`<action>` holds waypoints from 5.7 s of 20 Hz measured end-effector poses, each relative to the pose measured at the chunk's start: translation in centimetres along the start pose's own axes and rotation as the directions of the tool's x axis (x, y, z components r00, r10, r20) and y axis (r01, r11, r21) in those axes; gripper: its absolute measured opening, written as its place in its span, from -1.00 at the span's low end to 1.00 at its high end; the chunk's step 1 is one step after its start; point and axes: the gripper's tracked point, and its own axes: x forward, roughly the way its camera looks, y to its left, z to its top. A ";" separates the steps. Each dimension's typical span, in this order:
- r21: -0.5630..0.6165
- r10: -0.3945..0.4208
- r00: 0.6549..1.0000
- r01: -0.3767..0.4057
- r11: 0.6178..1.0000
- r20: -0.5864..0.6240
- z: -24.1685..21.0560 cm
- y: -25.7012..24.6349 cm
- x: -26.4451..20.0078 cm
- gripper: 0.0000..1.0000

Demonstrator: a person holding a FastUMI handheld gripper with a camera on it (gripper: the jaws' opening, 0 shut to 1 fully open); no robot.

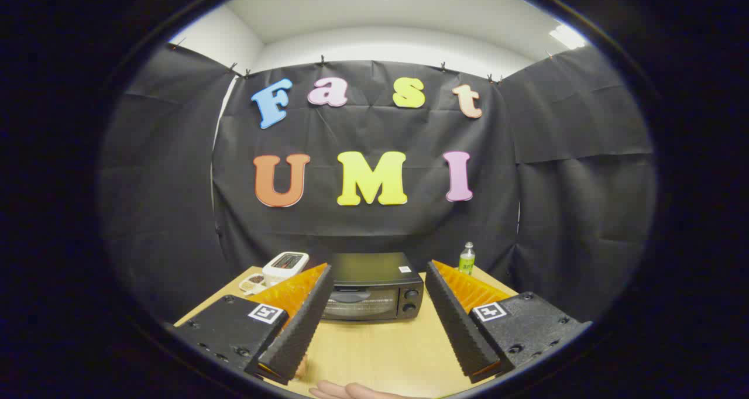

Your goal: Open the toaster oven, put the food inside, and close the toaster oven door.

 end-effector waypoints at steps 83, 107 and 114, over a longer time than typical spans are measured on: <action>0.018 0.166 0.920 -0.171 0.985 -0.355 -18.5 7.1 24.7 0.63; 0.106 0.238 0.742 -0.221 0.969 -0.627 -31.5 5.1 13.2 0.66; 0.351 0.527 0.621 -0.393 0.850 -0.580 -24.7 8.7 9.3 0.62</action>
